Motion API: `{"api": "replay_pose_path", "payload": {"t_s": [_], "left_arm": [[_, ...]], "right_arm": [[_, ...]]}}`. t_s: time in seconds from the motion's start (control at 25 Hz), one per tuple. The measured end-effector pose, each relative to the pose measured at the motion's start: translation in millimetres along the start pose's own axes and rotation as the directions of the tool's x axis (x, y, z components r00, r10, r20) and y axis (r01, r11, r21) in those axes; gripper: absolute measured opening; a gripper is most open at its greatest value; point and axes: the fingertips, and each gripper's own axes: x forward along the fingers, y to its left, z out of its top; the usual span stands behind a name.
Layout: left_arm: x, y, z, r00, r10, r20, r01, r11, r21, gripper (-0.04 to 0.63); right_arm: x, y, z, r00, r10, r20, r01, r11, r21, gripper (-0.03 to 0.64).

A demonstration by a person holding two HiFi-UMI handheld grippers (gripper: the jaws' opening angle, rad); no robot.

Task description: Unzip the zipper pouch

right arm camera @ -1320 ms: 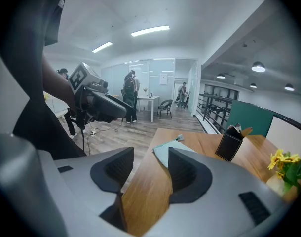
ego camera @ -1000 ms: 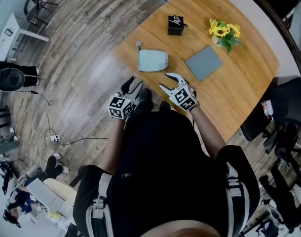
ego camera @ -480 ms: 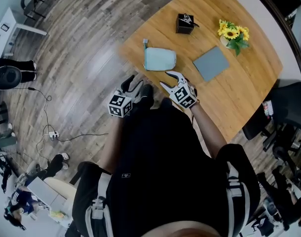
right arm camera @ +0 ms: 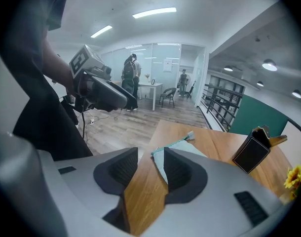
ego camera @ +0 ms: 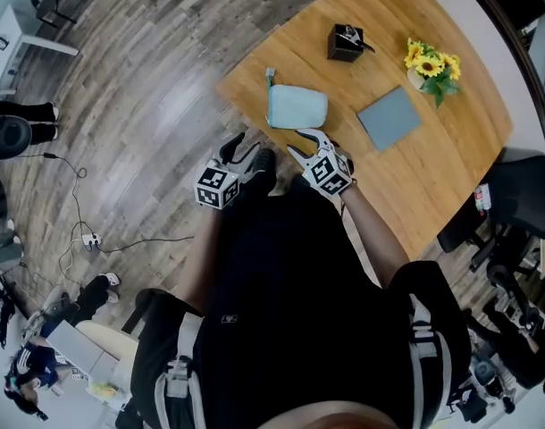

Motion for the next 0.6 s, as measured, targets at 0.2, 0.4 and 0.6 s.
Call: {"api": "replay_pose_path", "payload": {"t_s": [0.2,0.4,0.6], "left_arm": [[6,9,-3,1.0,-0.004,-0.005,0.004,1.0,-0.015,0.201],[12,10,-8,0.999,-0.029,-0.027,0.028,0.999,-0.03,0.201],[14,12,-14,0.997,-0.058,-0.055,0.057,0.998,-0.026,0.201]], "right_arm": [[14,-4,-4,0.999,0.007,-0.039,-0.008,1.0,-0.025,0.161],[32,-9,-7,0.998,0.014,-0.068,-0.015,1.0,-0.021,0.155],[50,-8,-12,0.995,0.026,-0.096,-0.027,1.0,-0.01,0.149]]}}
